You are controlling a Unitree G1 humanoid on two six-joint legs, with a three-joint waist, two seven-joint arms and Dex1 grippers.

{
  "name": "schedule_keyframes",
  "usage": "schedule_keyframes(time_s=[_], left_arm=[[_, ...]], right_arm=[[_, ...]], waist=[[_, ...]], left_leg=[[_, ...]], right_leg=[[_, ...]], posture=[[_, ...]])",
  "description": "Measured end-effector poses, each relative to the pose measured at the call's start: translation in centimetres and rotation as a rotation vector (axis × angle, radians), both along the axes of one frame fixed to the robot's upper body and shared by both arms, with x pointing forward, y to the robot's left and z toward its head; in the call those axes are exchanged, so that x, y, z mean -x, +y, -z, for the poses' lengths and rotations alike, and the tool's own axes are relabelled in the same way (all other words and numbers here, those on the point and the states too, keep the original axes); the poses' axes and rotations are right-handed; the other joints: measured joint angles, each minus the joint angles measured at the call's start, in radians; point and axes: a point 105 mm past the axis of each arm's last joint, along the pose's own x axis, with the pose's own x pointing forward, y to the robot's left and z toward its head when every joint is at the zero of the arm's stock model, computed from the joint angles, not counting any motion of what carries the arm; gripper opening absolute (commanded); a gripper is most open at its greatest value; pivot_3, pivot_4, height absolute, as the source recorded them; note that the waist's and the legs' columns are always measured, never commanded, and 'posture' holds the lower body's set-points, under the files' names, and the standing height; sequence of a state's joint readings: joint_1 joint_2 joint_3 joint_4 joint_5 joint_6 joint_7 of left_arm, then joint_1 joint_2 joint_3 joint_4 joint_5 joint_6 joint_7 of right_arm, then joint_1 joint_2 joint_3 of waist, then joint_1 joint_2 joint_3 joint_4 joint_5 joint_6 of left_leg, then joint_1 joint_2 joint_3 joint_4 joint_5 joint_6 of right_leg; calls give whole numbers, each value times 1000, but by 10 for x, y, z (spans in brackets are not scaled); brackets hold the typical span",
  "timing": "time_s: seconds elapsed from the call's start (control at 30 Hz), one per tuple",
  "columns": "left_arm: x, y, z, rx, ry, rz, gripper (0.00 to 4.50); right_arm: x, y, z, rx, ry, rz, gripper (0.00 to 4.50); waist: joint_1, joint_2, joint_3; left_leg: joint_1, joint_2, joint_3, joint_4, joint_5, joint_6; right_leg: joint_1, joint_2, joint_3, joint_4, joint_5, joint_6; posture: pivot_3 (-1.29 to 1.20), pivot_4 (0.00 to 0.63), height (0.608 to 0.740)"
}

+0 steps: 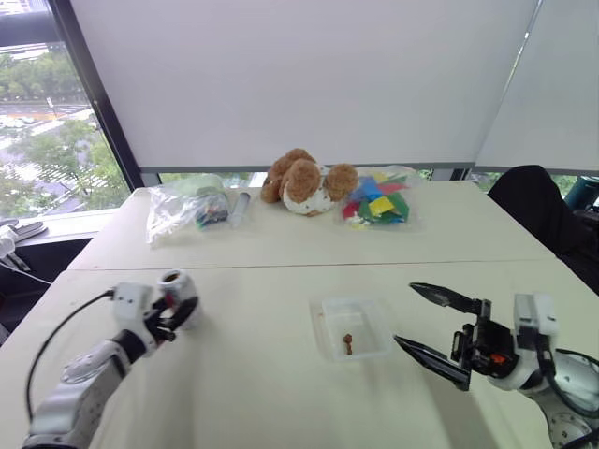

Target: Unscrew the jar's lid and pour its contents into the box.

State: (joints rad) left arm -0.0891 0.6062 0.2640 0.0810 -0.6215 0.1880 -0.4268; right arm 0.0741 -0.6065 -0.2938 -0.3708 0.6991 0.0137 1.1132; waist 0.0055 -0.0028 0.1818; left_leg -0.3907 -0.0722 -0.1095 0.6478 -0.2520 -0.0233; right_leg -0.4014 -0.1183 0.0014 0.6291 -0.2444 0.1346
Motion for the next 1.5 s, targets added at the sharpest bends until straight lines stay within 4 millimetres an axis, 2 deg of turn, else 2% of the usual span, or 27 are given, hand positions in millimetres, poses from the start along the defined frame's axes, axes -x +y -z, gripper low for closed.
schedule_keyframes(time_s=[0.1, 0.2, 0.37, 0.5, 0.67, 0.87, 1.03, 1.13, 1.33, 1.5], left_arm=[[5, 13, -1, -25, -39, -77, 2469], [8, 19, 7, -33, -54, -135, 2469], [7, 21, 18, -45, -54, -158, 2469], [6, 21, 20, -48, -67, -152, 2469], [7, 23, 29, -59, -41, -140, 4453], [13, 26, 33, -61, -25, -139, 4453], [30, 32, 40, -97, 34, -99, 4453], [38, 37, 36, -150, 50, -52, 4453], [72, 42, 40, -280, 149, 126, 4453], [100, 51, 31, -392, 184, 226, 4453]], right_arm=[[-1, -1, 4, -1, 21, -8, 4441], [0, -2, 8, -1, 40, -23, 4441], [-1, -4, 15, 1, 72, -36, 4441], [-1, -6, 19, 2, 85, -38, 4441], [1, -7, 22, 6, 92, -43, 4500], [6, -14, 29, 11, 129, -12, 4500], [13, -25, 35, 20, 156, 39, 4500], [13, -33, 33, 32, 146, 70, 4500], [16, -59, 40, 102, 180, 121, 4500], [22, -77, 39, 175, 183, 136, 4500]], waist=[[11, 0, 0], [9, -1, -1], [8, -1, -1], [8, 0, -1], [8, 0, -1], [8, 0, -1], [7, 0, -2], [7, 0, -2], [7, 0, -2], [7, 0, -2]], left_leg=[[0, 0, 0, 0, 0, 0], [0, 0, 0, 0, 0, 0], [0, 0, 0, 0, 0, 0], [0, 0, 0, 0, 0, 0], [0, 0, 0, 0, 0, 0], [0, 0, 0, -1, 0, 0], [0, 0, 0, -1, 0, 0], [0, 0, 1, -1, 0, 0], [-1, 1, 1, -3, -1, 0], [-2, 3, 1, -5, -1, -1]], right_leg=[[1, 0, 0, -1, 0, 0], [0, 0, 0, -1, -1, -2], [0, 0, 0, -1, -1, -2], [0, 0, 0, -1, -1, -2], [0, 0, 0, -1, 0, -1], [0, -1, 0, -1, -1, -2], [-1, -1, 0, -1, -2, -3], [0, -1, 0, -2, -2, -4], [0, -1, 0, -7, -4, -7], [0, -2, 0, -11, -3, -9]], posture=[[0, 150, 740], [0, 150, 740], [0, 150, 740], [0, 150, 740], [0, 150, 740], [0, 150, 740], [0, 150, 740], [0, 150, 740], [0, 150, 740], [0, 150, 740]])
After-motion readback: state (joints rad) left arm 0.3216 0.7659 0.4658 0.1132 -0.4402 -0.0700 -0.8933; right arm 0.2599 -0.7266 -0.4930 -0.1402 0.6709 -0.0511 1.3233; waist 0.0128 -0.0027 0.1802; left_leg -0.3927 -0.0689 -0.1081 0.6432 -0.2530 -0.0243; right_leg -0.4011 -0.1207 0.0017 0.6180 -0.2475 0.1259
